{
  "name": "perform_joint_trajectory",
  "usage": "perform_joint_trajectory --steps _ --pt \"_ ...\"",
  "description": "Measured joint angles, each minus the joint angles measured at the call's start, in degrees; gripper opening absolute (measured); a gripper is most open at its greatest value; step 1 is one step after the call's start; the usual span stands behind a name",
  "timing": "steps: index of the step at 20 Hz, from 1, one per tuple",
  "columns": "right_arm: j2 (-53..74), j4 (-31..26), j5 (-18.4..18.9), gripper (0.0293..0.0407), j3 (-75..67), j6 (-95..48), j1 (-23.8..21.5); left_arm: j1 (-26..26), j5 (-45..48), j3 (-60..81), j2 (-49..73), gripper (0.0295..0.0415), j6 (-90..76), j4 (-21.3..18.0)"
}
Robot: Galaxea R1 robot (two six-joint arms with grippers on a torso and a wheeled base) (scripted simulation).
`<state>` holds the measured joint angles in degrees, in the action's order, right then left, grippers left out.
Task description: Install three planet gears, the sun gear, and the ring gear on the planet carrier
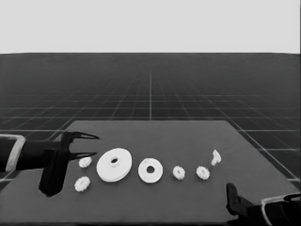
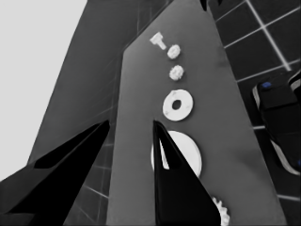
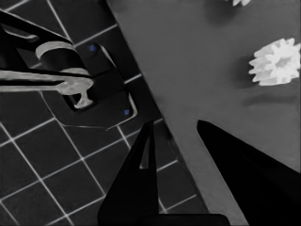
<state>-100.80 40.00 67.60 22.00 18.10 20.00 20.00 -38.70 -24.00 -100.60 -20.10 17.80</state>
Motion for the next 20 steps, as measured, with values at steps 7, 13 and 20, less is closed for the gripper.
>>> perform_joint_trajectory --steps 7,13,20 --pt "0.0 -0.2 0.0 0.0384 0.0 0.0 0.4 -17.5 -37.3 -37.6 -16.0 0.0397 54.9 2.5" --pt "0.0 0.0 0.0 0.0385 0.2 0.0 0.3 -18.7 -43.3 -69.3 -30.0 0.0385 56.4 -12.1" --pt "0.0 0.0 0.0 0.0385 0.2 0.0 0.3 -29.1 -34.7 -79.8 -35.3 0.0385 53.1 -7.6"
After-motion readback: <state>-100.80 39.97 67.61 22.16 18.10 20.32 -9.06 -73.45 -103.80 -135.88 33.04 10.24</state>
